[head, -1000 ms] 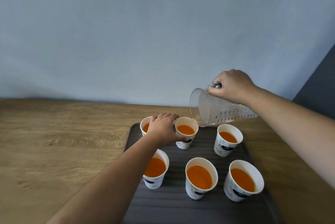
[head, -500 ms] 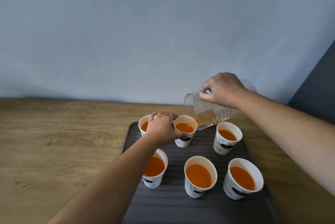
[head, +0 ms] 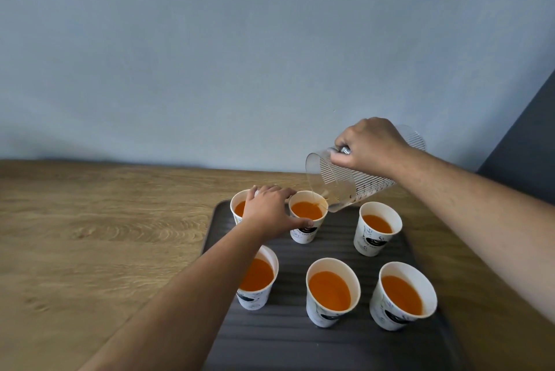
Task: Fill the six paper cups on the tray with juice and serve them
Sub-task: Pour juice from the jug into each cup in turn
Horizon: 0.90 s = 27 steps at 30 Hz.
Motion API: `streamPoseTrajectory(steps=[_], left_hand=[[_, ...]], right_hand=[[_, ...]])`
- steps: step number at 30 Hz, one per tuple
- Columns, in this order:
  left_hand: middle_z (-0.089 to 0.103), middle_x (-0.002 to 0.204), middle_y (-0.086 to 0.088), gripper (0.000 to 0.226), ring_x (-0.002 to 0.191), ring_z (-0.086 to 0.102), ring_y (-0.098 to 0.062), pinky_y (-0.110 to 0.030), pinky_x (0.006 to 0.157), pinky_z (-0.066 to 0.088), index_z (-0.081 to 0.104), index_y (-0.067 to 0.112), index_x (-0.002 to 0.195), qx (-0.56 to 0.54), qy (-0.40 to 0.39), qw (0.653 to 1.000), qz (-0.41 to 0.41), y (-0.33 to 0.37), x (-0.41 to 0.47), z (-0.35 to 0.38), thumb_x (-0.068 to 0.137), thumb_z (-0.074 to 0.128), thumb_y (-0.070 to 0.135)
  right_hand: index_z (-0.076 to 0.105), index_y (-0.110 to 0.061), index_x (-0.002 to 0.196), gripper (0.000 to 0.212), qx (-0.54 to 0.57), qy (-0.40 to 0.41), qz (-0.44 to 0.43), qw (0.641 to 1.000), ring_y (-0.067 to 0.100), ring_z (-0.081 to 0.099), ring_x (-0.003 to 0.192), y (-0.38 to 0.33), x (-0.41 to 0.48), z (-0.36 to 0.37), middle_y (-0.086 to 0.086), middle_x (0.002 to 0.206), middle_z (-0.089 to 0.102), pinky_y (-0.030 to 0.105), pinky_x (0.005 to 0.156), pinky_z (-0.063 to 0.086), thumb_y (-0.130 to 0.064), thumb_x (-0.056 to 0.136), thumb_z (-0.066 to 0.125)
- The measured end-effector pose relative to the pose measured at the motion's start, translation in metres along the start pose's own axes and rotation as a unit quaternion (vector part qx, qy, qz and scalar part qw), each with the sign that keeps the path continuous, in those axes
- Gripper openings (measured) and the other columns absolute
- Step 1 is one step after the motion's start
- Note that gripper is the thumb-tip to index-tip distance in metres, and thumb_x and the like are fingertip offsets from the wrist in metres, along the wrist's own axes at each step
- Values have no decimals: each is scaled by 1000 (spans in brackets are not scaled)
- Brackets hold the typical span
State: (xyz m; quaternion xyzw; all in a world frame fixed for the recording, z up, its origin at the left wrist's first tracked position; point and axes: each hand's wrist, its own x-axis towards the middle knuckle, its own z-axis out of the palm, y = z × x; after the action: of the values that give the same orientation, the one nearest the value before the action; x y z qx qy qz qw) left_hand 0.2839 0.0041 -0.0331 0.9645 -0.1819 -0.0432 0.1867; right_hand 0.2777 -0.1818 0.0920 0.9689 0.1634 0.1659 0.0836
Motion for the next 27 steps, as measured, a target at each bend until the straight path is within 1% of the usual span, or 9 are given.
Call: streamPoseTrajectory(steps=[5,9,12,15,17,20,22,25,27], left_hand=[[41,149,4,77,143,27,-20,-51,118,8,40,35,139,1,1,1000,-2,0,0,0,74,58,71],[42,149,4,76,143,27,-21,-51,117,8,40,35,139,0,1,1000,-2,0,0,0,74,58,71],[42,149,4,76,143,28,-20,-51,118,8,41,35,139,0,2,1000,-2,0,0,0,74,58,71],[42,149,4,77,143,27,-21,-51,117,7,40,36,139,3,3,1000,-4,0,0,1,73,58,72],[41,149,4,77,143,27,-21,-52,118,7,40,36,139,2,2,1000,-5,-1,0,2,73,57,72],[41,150,4,77,144,26,-21,-52,118,7,39,36,140,4,4,1000,-4,-1,-1,2,74,57,72],[40,150,5,77,144,26,-20,-51,118,7,39,36,140,5,7,1000,-4,-1,-2,2,74,57,72],[40,150,5,77,144,25,-20,-52,118,7,39,36,140,8,10,1000,-5,0,-2,2,74,56,72],[40,150,5,77,144,25,-20,-53,118,7,39,36,140,9,10,1000,-7,0,-2,3,74,56,72]], right_hand=[[55,-20,59,32,-3,13,-19,1000,23,43,56,-4,-2,-1,-7,46,37,25,53,30,-35,87,52],[67,-17,66,32,-8,23,-27,999,24,45,58,-6,-3,-1,0,53,47,26,55,29,-36,87,52],[64,-19,64,32,-12,19,-35,999,23,45,58,-7,-4,-1,0,53,46,25,51,26,-37,87,51],[55,-21,60,31,-7,20,-31,999,23,44,57,-6,-5,-3,-6,47,38,22,48,21,-35,87,52],[54,-21,59,31,-4,23,-26,999,24,43,57,-6,-5,-3,-8,46,34,21,48,19,-35,87,53],[65,-18,65,32,-1,16,-29,999,22,45,58,-7,-5,-3,-6,48,39,25,52,26,-36,87,52],[67,-19,68,32,0,14,-33,999,22,46,60,-8,-6,-3,-3,53,46,27,56,31,-37,87,51],[65,-18,65,32,3,23,-28,999,23,45,58,-8,-8,-3,0,55,49,27,57,34,-36,87,51],[58,-19,60,32,6,19,-28,999,23,45,57,-7,-8,-3,-1,52,46,27,57,35,-35,87,51]])
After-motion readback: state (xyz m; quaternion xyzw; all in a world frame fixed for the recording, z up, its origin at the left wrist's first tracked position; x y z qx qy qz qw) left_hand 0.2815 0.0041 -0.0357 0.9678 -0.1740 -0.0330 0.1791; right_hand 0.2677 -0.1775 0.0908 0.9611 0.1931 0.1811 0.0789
